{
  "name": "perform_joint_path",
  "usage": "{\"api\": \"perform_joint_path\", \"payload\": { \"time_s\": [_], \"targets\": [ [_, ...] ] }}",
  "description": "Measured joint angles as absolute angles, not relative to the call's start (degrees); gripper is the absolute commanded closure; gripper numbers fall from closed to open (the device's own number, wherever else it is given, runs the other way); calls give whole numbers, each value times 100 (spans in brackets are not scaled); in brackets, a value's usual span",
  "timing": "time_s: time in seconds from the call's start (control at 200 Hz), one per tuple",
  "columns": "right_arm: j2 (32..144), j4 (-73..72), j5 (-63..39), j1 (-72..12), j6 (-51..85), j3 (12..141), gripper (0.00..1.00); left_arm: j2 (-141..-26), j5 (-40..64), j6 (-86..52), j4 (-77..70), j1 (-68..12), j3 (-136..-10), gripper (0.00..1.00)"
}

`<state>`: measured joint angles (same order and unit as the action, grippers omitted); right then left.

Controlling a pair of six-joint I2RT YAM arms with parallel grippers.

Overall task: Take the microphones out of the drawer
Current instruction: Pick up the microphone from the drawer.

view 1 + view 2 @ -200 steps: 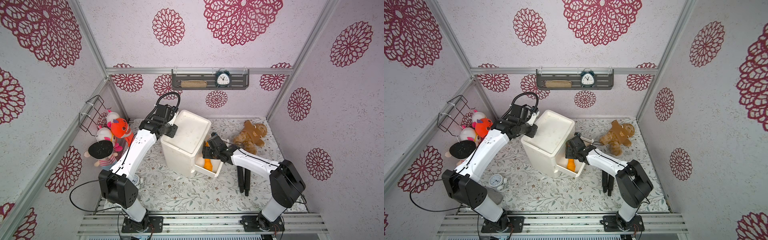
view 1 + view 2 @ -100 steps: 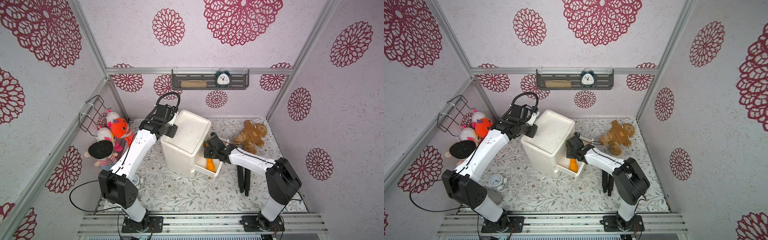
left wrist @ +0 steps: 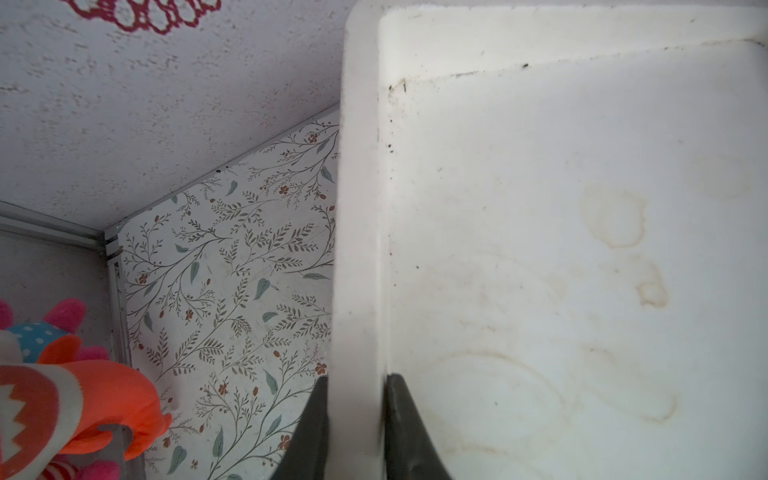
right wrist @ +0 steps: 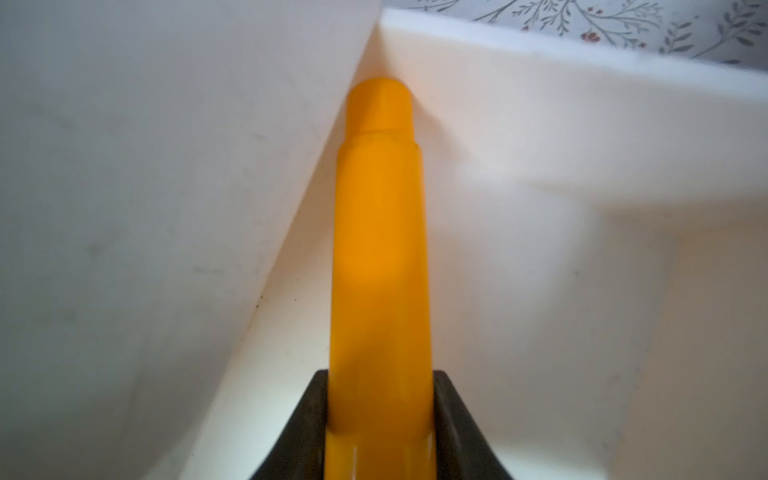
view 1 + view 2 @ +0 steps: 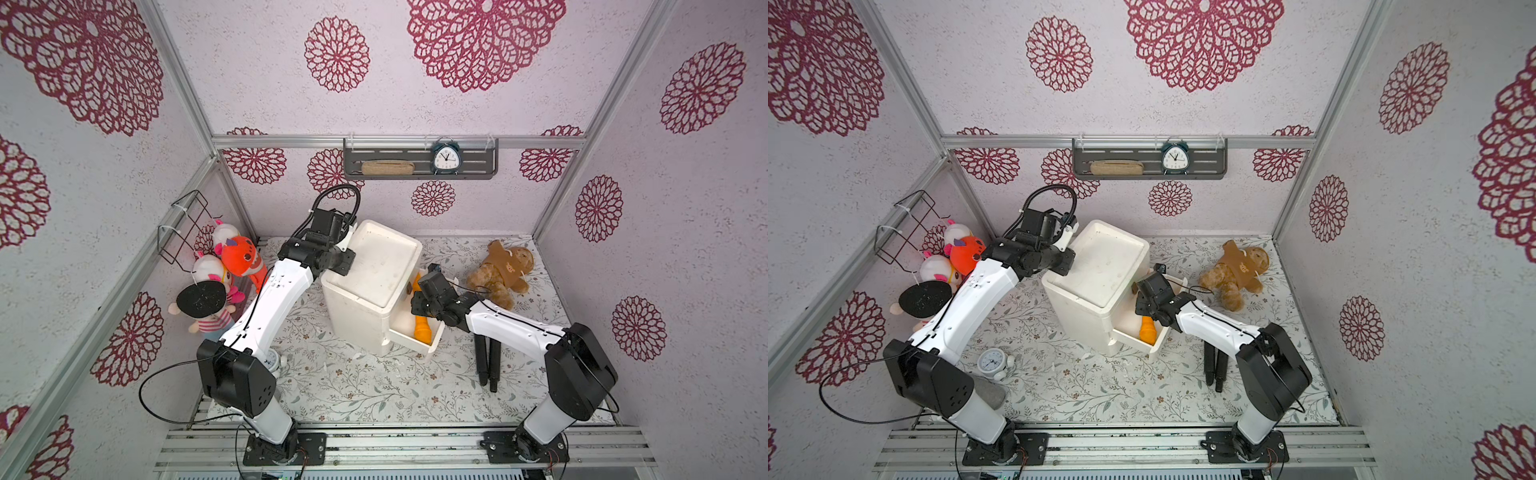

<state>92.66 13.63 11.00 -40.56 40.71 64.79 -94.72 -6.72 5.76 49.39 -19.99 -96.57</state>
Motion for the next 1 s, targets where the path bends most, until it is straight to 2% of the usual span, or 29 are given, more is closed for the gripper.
{"api": "perform_joint_path", "payload": {
  "time_s": [0.535,1.001],
  "targets": [
    [8005,427,1686,-3774,4145,5822,100,-9474,-670,567,4941,-1999,-9657,99],
    [6947,519,1822,-3120,3553,5776,100,-9474,-670,567,4941,-1999,-9660,99]
  ]
}}
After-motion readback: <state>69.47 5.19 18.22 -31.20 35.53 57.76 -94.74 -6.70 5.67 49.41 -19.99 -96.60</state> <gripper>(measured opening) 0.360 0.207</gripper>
